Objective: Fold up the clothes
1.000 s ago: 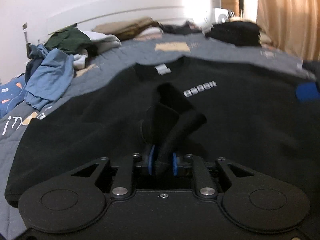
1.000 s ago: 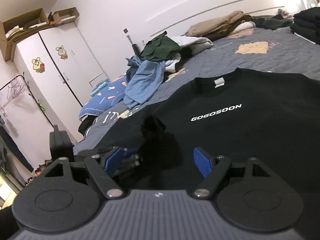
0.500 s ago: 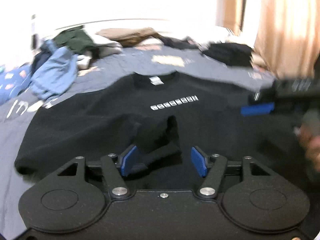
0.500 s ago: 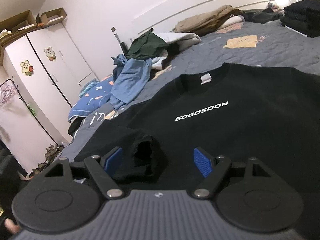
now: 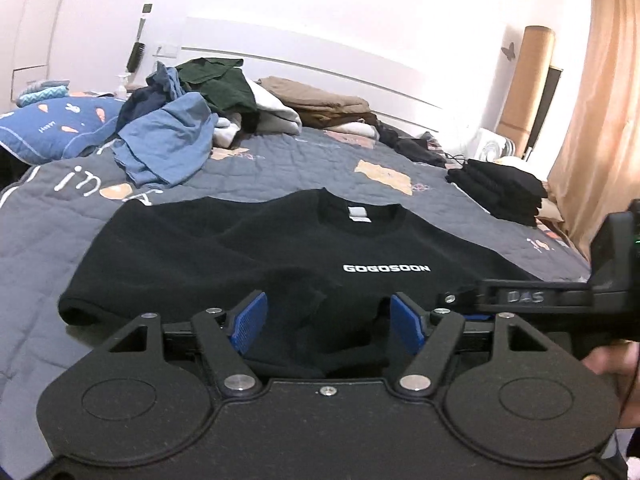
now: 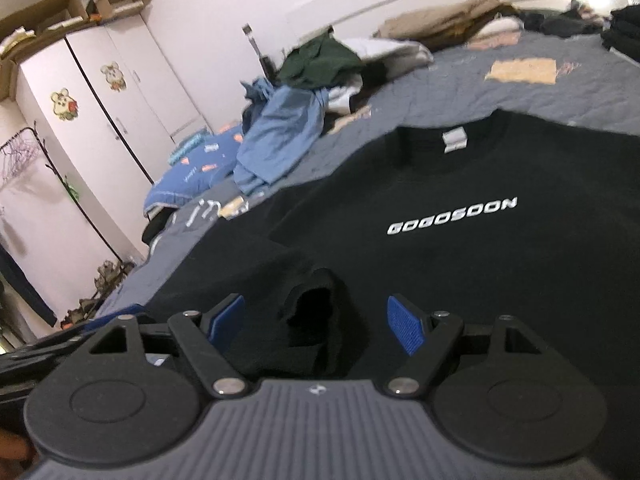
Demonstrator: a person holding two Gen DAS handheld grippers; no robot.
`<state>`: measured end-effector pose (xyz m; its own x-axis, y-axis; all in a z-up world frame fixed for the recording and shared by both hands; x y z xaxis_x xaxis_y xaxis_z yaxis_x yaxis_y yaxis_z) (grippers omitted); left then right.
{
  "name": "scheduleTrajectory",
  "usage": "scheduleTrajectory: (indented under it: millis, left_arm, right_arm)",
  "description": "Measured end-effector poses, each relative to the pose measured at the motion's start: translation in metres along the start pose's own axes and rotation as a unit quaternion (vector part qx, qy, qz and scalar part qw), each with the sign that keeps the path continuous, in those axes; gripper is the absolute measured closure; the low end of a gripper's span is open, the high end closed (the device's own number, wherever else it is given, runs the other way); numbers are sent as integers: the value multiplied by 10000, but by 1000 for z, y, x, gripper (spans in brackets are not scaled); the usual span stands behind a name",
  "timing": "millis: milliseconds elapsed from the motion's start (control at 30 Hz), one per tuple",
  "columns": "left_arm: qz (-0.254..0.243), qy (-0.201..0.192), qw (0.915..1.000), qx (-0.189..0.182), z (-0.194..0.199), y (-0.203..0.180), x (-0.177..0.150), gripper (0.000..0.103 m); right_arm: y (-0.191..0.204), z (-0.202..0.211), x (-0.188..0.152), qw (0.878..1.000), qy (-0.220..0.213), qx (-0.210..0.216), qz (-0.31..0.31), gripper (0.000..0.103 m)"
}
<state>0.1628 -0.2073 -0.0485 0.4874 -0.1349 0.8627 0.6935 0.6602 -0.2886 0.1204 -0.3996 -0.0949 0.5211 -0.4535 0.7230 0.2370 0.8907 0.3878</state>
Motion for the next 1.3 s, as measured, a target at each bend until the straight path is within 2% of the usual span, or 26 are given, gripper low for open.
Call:
scheduleTrajectory:
  millis: [100,333,367,433,467,500,667,767,1067,1200,1300]
  left_arm:
    - [163,-160,9997,28,4,11,9,32]
    - [937,-544,9937,288,15,52,31,31]
    - [1025,-572,9926,312,17,56,32,31]
    - [1157,-611,9908,349,20,63,35,31]
    - [1201,-623,9901,361,22,65,36,31]
    - [1214,-643,9898,370,23,66,37,31]
    - [1327,-709,9879,387,29,71,39,31]
    - [1363,-739,9870,419,30,73,40,31]
    - [1386,-728,9868,414,29,73,39,31]
    - [1261,-628,9893,384,23,68,37,31]
    - [1145,-545,9912,373,19,64,34,31]
  right_arm:
    - [-2,-17,1,9998,97,33,-173,25]
    - [6,-45,-1,9988,310,87,-357,25]
    - [7,-49,-3,9984,381,79,-413,31]
    - [5,-58,-7,9965,578,12,-605,64]
    - [4,-59,-7,9956,609,-8,-711,92]
    - [2,-60,-7,9949,595,-32,-814,95]
    - [-10,-38,10,9918,187,77,-1263,98]
    - [-27,-17,29,9891,-150,-24,-1463,98]
    - [-115,41,93,9757,-855,-787,-1859,98]
    - [-156,47,107,9723,-838,-1470,-1614,98]
    - [-184,34,105,9694,-593,-1852,-1499,98]
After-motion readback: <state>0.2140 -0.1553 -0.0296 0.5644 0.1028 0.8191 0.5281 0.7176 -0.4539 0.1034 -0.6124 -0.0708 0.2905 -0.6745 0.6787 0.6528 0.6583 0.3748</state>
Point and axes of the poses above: each gripper's, at about its wrist camera, not at the fingertips, and z roughly against the way its jaws point, y to its left, x to its top, the point moved 8 cm from there along -z, roughly the way its jaws point, and after that the axes turned 8 degrees about -x, right-handed, at the moved point
